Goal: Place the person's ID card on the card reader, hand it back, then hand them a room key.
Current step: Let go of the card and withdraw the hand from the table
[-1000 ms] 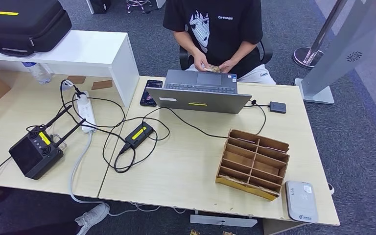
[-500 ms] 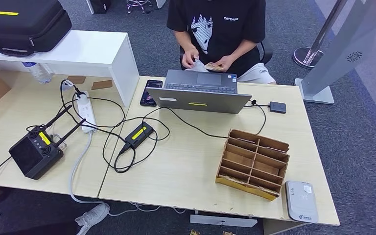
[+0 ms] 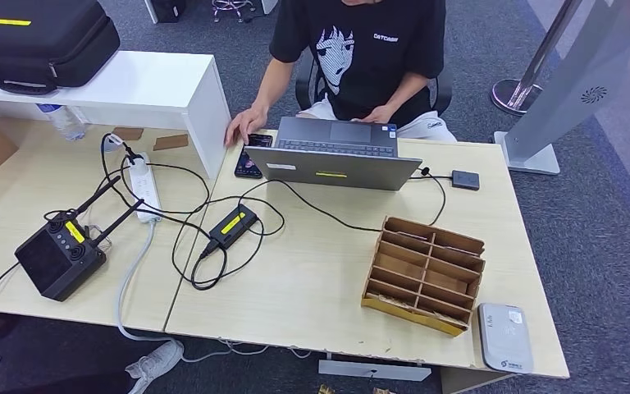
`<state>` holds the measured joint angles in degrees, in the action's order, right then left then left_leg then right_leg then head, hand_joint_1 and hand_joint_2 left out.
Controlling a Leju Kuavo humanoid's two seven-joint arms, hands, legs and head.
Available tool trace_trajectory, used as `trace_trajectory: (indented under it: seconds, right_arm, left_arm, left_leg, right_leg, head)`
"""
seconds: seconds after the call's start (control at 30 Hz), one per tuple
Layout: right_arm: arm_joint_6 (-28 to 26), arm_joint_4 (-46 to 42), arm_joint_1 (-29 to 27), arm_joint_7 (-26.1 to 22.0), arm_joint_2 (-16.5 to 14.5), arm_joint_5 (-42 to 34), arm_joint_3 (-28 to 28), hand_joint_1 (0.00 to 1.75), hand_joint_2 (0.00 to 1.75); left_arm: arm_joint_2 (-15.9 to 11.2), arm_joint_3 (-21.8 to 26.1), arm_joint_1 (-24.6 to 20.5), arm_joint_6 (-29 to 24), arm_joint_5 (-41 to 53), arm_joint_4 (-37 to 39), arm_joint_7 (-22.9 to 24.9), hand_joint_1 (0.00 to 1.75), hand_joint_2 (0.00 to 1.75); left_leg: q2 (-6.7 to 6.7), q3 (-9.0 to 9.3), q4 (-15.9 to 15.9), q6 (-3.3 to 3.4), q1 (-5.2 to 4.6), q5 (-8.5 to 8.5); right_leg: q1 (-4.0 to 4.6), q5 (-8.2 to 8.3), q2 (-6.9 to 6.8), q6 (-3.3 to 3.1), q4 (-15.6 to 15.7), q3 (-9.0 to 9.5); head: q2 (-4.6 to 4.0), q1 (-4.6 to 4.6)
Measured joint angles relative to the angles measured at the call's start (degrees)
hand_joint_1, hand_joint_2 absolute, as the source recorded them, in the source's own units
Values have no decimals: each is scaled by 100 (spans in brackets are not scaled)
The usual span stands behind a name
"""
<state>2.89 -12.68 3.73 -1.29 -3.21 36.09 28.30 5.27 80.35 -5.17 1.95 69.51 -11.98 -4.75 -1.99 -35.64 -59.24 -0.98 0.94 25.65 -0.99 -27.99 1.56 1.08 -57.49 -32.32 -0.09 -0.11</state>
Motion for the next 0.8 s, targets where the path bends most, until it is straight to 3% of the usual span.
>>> trace_trajectory:
  seconds: [0.03,0.1,0.13,0.2,0.23,0.27,0.33,0.37,0.4,0.47,0.5,0.57,0.6,0.63,0.67,0.7,0.8]
  right_arm:
    - [0,0,0,0,0,1,0,0,0]
    - [0,0,-1,0,0,6,0,0,0]
    - [1,0,-1,0,0,9,0,0,0]
    - [1,0,-2,0,0,13,0,0,0]
    - [1,0,-2,0,0,13,0,0,0]
    - [0,0,-2,0,0,13,0,0,0]
    - [0,0,-2,0,0,13,0,0,0]
    - [0,0,-2,0,0,13,0,0,0]
    - [0,0,-3,-1,0,13,0,0,0]
    - [0,0,-4,-3,0,15,0,0,0]
    - [0,0,-5,-6,0,16,0,0,0]
    - [0,0,-6,-13,0,17,0,0,0]
    - [0,0,-6,-16,0,17,0,0,0]
    - [0,-1,-7,-17,0,17,1,0,0]
    - [0,-1,-7,-17,0,17,1,0,0]
    - [0,-2,-7,-17,0,17,1,0,0]
    - [0,-2,-7,-17,0,17,0,0,0]
  left_arm:
    - [0,0,0,-2,0,0,-7,48,175]
    - [0,0,0,-6,0,0,-10,24,175]
    - [0,0,0,-7,0,0,-10,21,175]
    - [0,0,0,-6,0,0,-11,18,175]
    - [0,0,0,-4,0,0,-13,23,175]
    - [0,0,0,-3,0,0,-14,43,175]
    - [0,0,0,0,0,0,-17,46,175]
    - [0,0,0,0,1,0,-18,31,175]
    - [0,0,0,0,1,0,-18,53,175]
    - [0,0,0,-1,1,0,-20,137,175]
    - [0,0,0,0,0,0,-23,151,175]
    - [0,0,0,5,0,0,-34,72,175]
    - [1,0,0,15,0,0,-40,72,175]
    - [1,0,0,28,0,0,-44,95,175]
    - [2,0,0,42,0,0,-45,139,175]
    - [2,0,0,55,0,0,-51,136,175]
    - [4,0,1,80,-1,0,-79,14,175]
  left_leg:
    - [0,0,0,0,0,0]
    - [0,0,0,0,0,0]
    - [0,0,0,0,0,0]
    - [0,0,0,0,0,0]
    - [0,0,0,0,0,0]
    - [0,0,0,0,0,0]
    - [0,0,0,0,0,0]
    - [0,0,0,0,0,0]
    - [0,0,0,0,0,0]
    - [0,0,0,0,0,0]
    - [0,0,0,0,0,0]
    - [0,0,0,0,0,0]
    - [0,0,0,0,0,0]
    - [0,0,0,0,0,0]
    - [0,0,0,0,0,0]
    - [0,0,0,0,0,0]
    - [0,0,0,0,0,0]
  right_leg:
    - [0,0,0,0,0,0]
    - [0,0,0,0,0,0]
    - [0,0,0,0,0,0]
    - [0,0,0,0,0,0]
    - [0,0,0,0,0,0]
    - [0,0,0,0,0,0]
    - [0,0,0,0,0,0]
    - [0,0,0,0,0,0]
    - [0,0,0,0,0,0]
    - [0,0,0,0,0,0]
    - [0,0,0,0,0,0]
    - [0,0,0,0,0,0]
    - [0,0,0,0,0,0]
    - [0,0,0,0,0,0]
    - [0,0,0,0,0,0]
    - [0,0,0,0,0,0]
    - [0,0,0,0,0,0]
  head:
    - [0,0]
    - [0,0]
    - [0,0]
    - [0,0]
    - [0,0]
    - [0,0]
    - [0,0]
    - [0,0]
    - [0,0]
    - [0,0]
    - [0,0]
    - [0,0]
    - [0,0]
    - [0,0]
    - [0,0]
    - [0,0]
    - [0,0]
